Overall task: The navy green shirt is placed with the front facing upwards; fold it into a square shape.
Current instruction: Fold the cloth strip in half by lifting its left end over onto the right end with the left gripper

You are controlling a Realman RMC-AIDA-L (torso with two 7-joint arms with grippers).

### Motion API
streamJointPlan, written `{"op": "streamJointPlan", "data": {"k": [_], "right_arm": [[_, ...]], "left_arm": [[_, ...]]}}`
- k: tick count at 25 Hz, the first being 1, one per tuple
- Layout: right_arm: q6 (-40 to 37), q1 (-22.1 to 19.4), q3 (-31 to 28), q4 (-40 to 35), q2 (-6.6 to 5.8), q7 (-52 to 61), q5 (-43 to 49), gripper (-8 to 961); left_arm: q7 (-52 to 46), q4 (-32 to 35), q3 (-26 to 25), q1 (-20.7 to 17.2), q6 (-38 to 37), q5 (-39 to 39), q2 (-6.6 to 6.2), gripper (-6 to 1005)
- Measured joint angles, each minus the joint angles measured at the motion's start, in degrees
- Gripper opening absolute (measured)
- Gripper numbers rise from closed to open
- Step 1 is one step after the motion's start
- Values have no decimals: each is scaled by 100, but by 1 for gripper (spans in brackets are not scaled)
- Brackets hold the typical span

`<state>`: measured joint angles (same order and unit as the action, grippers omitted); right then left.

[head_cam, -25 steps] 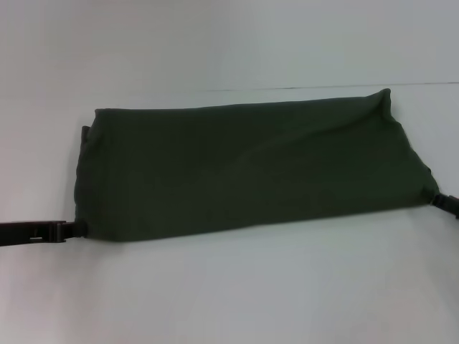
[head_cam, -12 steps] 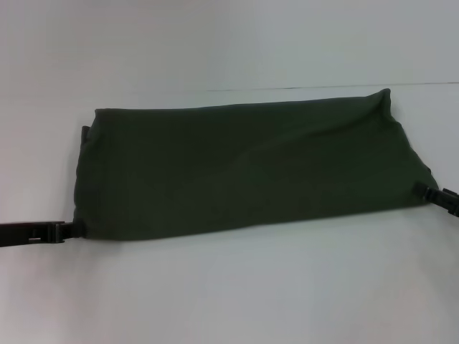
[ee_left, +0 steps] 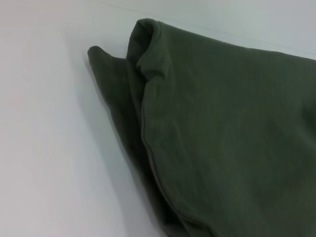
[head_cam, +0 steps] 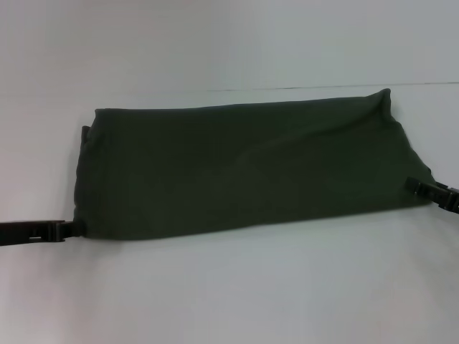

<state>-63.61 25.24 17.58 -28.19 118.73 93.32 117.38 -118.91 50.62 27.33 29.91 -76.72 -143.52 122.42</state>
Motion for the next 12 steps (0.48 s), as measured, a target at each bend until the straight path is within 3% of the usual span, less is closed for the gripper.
{"op": "streamJointPlan", "data": {"k": [2,8,12], "right_arm": [[4,0,44,1,1,16,2,884],[95,-16,102,6,-6,37,11,714],[198,-18,105,6,-8,94,13,517]], "left_arm": [[-1,0,0,4,0,0,-5,49],[12,9,0,10,0,0,-7,50],[14,16,0,13,7,0,-7,50]]}}
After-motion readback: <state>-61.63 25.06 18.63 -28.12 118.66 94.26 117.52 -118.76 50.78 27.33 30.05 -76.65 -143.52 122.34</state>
